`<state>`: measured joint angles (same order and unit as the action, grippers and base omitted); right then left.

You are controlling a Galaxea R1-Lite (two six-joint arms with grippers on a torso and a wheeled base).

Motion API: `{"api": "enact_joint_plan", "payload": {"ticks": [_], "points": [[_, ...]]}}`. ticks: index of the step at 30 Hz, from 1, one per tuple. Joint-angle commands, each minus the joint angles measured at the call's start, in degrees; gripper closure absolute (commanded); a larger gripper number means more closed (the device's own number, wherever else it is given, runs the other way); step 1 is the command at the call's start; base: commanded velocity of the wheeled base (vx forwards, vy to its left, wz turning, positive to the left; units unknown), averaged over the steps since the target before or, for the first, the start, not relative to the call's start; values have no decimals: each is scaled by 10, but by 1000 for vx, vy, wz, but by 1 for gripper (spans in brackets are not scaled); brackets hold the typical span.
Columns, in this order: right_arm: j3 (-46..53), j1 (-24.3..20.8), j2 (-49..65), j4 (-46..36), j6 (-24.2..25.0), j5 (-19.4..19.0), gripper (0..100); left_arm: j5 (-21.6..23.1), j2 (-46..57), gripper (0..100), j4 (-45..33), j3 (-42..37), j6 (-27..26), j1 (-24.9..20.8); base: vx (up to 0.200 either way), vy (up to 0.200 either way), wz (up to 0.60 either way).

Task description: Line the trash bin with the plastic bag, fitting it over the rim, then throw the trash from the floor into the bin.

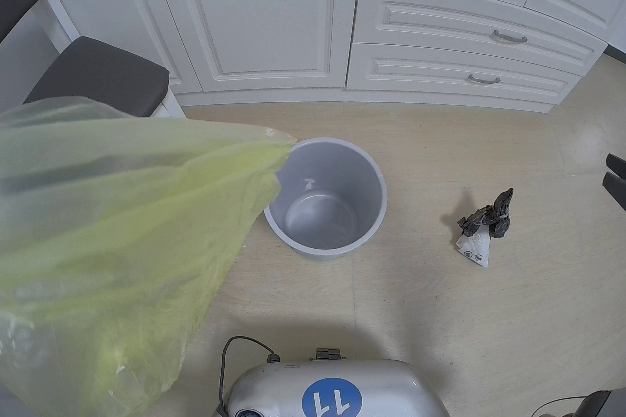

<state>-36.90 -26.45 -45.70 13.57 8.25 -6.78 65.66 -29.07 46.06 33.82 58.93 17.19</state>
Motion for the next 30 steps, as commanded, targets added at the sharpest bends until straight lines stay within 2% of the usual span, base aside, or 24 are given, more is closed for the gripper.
{"api": "enact_joint_plan", "payload": {"ticks": [1,4,9,10,14,16,18,19,20,21,22,23,24,25,28,30], "points": [[1,-1,32,-3,-3,-4,0,44,131,100,20,-81,-10,-37,0,0,0],[1,-1,32,-2,-3,-5,0,47,227,100,11,-123,-10,-63,0,0,0],[3,-1,33,-3,-4,-4,0,47,234,100,105,-208,-29,-70,0,0,0],[3,0,34,-2,-3,0,0,47,234,100,135,-243,-39,-70,0,0,0],[3,3,39,-1,-4,2,0,46,234,100,142,-249,-81,-69,0,0,0],[1,6,38,-1,-3,3,0,40,234,100,140,-256,-133,-49,0,0,0],[-1,6,37,0,-3,3,0,-13,239,100,134,-285,-175,14,0,0,0],[-1,6,35,0,-4,2,0,-42,242,100,131,-300,-186,52,0,0,0],[-1,6,35,0,-4,2,0,-55,245,100,128,-307,-189,72,0,0,0],[-1,6,33,-1,-4,2,0,-87,253,100,118,-324,-190,153,0,0,0],[0,6,33,-2,-4,2,0,-99,257,100,105,-329,-189,193,0,0,0],[0,6,33,-2,-4,2,0,-99,257,100,105,-329,-189,193,0,0,0],[0,6,33,-1,-4,2,0,-116,277,100,69,-330,-187,257,0,0,0],[0,6,34,-1,-4,2,0,-120,289,100,55,-327,-185,265,0,0,0],[-2,6,39,0,-4,3,0,-120,291,100,11,-297,-159,226,0,0,0],[-2,6,42,0,-4,3,0,-120,291,100,-59,-222,-138,79,0,0,0]]}}
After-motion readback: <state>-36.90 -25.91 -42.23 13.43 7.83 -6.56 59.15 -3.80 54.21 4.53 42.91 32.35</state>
